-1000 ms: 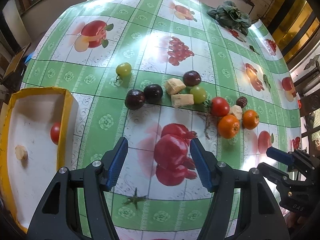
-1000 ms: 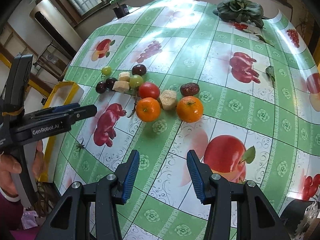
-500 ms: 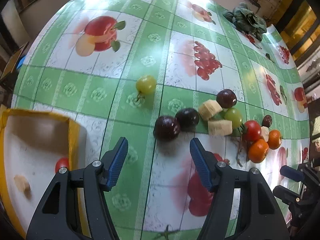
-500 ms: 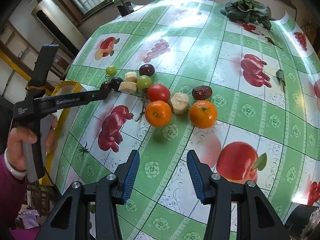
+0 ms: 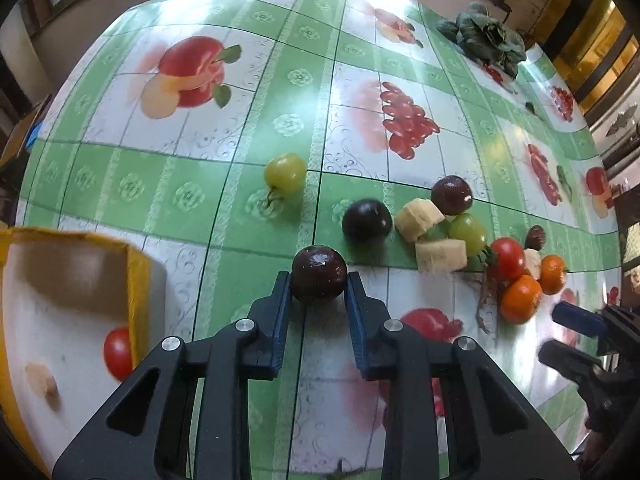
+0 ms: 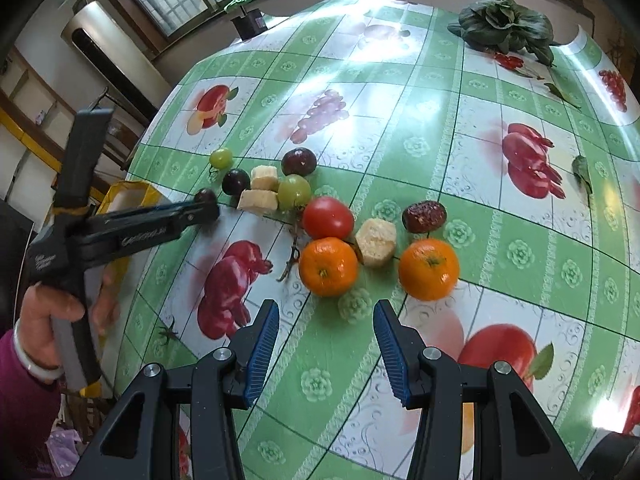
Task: Organize fruits
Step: 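Grasp the dark plum with the left gripper while the right gripper grasps an orange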
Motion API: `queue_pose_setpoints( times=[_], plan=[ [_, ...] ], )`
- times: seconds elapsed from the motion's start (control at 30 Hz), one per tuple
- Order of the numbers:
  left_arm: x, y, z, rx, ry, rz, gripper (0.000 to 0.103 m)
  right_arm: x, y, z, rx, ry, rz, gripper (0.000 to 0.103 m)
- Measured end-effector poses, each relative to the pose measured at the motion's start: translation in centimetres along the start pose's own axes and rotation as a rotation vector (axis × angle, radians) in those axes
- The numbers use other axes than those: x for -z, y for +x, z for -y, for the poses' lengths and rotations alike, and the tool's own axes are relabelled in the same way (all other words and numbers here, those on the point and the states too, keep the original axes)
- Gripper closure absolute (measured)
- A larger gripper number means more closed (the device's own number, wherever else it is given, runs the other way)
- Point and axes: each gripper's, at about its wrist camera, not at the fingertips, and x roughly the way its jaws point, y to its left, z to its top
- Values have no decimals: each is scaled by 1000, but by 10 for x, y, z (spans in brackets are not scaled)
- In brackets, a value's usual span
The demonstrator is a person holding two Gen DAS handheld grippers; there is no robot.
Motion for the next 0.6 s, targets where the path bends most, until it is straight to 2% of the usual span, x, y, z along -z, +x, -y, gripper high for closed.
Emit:
queue_pose_setpoints(
  times=[0.13,0.27,0.3,0.33,0.47,0.6],
  plan=[
    [11,-16,0,0,-16,14,77,-8,11,0,-4,2,11,55],
    [22,-35,3,-12,-30,39,77,-14,31,-1,21,-6,-23,55],
    [25,-38,4,-13,-33,44,77,-14,32,-1,22,-4,-11,63],
    [28,-41,4,-13,-36,45,77,-14,31,-1,19,-3,3,67],
    [40,-48,5,-35,-43,37,77,-12,28,3,-9,8,-9,68],
    [50,-54,5,-45,-56,30,77,-5,9,-2,-17,-31,12,68]
  ],
)
